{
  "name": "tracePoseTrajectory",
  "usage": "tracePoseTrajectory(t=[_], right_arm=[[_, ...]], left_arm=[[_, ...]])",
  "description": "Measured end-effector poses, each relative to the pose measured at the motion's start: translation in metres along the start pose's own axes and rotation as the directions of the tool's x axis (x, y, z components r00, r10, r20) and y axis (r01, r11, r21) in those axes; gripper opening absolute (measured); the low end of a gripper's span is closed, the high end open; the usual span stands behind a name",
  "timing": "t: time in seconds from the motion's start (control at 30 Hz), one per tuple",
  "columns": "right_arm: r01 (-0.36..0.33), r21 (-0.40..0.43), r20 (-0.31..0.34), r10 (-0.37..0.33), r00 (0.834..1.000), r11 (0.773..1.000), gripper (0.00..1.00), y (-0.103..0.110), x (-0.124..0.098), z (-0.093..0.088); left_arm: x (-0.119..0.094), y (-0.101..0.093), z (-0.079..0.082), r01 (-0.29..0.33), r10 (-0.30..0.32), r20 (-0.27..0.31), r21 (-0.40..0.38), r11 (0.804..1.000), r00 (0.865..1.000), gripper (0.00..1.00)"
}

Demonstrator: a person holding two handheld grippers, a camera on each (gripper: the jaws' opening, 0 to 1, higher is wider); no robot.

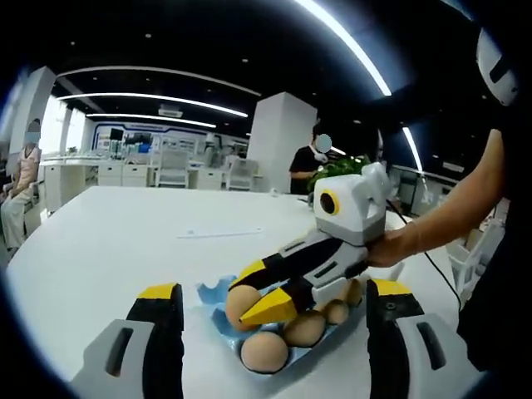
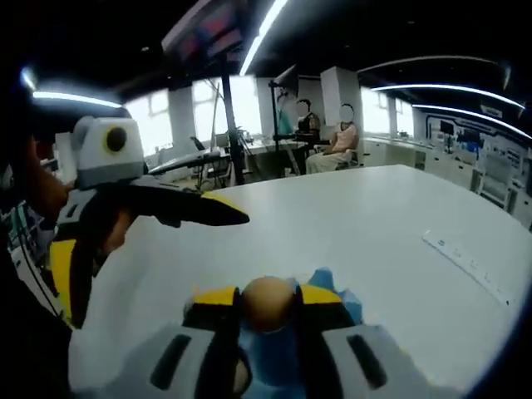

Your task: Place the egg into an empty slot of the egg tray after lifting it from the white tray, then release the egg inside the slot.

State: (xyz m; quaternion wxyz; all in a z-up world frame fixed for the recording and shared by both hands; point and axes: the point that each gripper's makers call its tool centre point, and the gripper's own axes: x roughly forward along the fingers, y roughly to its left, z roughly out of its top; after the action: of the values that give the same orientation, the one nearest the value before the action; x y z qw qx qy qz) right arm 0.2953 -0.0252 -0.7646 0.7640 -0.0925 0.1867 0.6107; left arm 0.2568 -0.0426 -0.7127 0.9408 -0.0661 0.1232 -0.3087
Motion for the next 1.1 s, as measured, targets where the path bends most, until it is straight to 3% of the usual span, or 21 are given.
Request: tracePoseTrajectory(t=[0.17,0.8,1.1], right_arm=[[-0.016,-0.043,-0.03,0.015,0.999,0.999,0.26,0.004,0.006,-0.008],[-0.023,-0.087,-0.027,0.021,0.999,0.996,0.27,0.002,0.007,-0.01],[-0.003,-0.063,-0.033,0.0,0.999,0.998,0.26,-0.001,-0.001,-0.012]], left_arm=[[0.001,0.001,0.0,-0.003,0.003,-0.002,-0.001,1.0,1.0,0.92],[0.002,-0.002,-0.001,0.01,-0.01,-0.002,-0.003,1.0,1.0,0.87],[0.001,-0.005,0.003,0.015,-0.015,0.003,0.006,1.0,1.0,0.85]])
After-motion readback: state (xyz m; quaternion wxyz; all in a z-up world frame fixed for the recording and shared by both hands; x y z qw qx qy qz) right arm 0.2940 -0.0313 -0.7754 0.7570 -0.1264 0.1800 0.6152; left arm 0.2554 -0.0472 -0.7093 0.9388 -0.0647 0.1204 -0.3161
